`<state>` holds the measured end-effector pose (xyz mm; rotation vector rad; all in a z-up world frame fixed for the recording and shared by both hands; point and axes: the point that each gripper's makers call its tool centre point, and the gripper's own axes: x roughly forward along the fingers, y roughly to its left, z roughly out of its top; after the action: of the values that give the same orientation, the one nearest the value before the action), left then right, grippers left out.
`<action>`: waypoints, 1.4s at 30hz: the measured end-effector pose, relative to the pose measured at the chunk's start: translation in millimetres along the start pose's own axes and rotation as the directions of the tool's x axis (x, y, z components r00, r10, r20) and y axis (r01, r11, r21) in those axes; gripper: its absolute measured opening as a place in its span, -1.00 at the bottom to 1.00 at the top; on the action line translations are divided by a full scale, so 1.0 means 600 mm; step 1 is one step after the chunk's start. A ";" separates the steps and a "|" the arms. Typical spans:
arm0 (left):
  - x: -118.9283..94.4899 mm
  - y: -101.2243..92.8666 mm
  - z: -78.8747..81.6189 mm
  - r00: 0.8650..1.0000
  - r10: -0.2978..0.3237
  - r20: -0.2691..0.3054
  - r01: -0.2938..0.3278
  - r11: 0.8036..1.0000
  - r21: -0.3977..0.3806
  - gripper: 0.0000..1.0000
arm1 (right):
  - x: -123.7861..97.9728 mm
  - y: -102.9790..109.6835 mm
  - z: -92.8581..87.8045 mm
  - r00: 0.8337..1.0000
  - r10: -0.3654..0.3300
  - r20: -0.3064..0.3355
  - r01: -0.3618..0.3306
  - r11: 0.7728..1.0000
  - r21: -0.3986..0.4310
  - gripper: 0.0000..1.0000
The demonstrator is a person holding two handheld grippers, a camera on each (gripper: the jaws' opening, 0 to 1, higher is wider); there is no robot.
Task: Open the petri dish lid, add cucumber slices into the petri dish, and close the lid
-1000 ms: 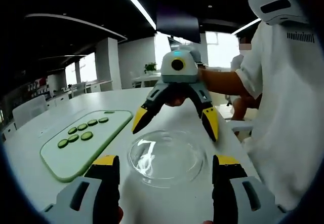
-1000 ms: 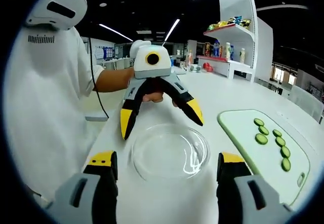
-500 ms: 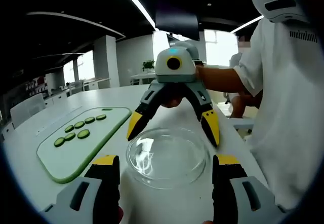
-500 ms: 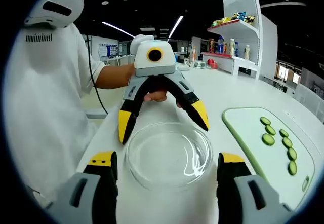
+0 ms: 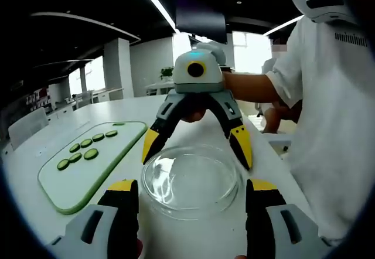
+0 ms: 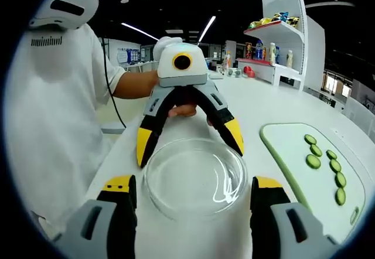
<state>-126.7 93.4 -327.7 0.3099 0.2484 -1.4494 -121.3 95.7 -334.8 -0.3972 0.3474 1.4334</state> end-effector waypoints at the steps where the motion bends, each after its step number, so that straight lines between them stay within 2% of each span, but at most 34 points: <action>1: 0.000 0.001 -0.001 1.000 0.000 -0.001 0.000 1.000 -0.001 0.50 | 0.000 -0.001 0.000 1.000 -0.002 0.000 0.002 1.000 0.001 0.57; 22: 0.004 0.006 -0.003 1.000 0.009 0.002 -0.009 1.000 -0.026 0.47 | 0.001 -0.006 -0.001 1.000 -0.006 0.005 0.006 1.000 0.004 0.45; 42: 0.007 0.005 -0.003 1.000 0.001 0.002 -0.001 1.000 -0.014 0.37 | 0.001 -0.003 -0.001 1.000 0.002 0.007 -0.002 1.000 0.001 0.37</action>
<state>-123.2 90.4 -330.7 0.2963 0.2566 -1.4466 -119.4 95.9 -335.3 -0.3914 0.3430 1.4362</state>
